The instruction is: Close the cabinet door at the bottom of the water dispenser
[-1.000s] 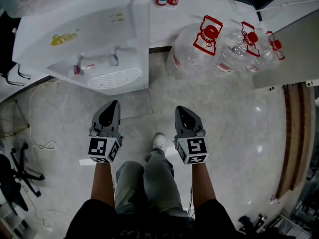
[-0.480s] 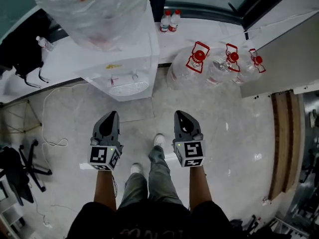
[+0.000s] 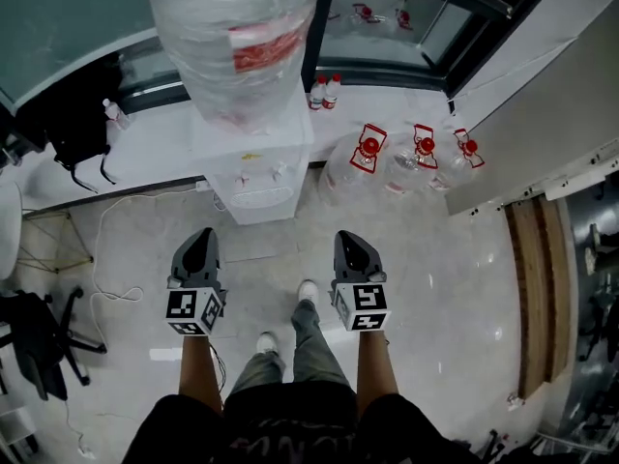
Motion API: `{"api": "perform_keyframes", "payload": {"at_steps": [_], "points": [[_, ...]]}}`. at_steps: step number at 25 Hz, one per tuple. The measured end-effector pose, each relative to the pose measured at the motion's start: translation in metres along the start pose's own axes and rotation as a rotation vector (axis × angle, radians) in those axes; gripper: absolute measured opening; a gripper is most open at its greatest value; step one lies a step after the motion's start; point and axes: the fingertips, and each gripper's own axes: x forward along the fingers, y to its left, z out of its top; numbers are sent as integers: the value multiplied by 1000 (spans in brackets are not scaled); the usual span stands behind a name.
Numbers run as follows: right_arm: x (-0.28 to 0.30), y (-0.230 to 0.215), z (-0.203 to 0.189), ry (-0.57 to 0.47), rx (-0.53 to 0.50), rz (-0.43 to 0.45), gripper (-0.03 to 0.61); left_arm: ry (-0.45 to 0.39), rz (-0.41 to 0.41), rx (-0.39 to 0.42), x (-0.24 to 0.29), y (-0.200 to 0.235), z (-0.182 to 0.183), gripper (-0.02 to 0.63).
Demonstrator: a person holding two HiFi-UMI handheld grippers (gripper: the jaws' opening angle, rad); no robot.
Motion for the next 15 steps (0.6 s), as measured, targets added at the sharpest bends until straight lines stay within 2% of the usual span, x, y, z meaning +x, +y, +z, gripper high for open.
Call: {"api": "perform_keyframes", "payload": {"at_steps": [8, 15], "points": [[-48, 32, 47, -15, -81, -6, 12, -30, 0, 57, -58, 0, 54, 15], [-81, 56, 75, -57, -102, -25, 12, -79, -5, 70, -95, 5, 91, 15]]}}
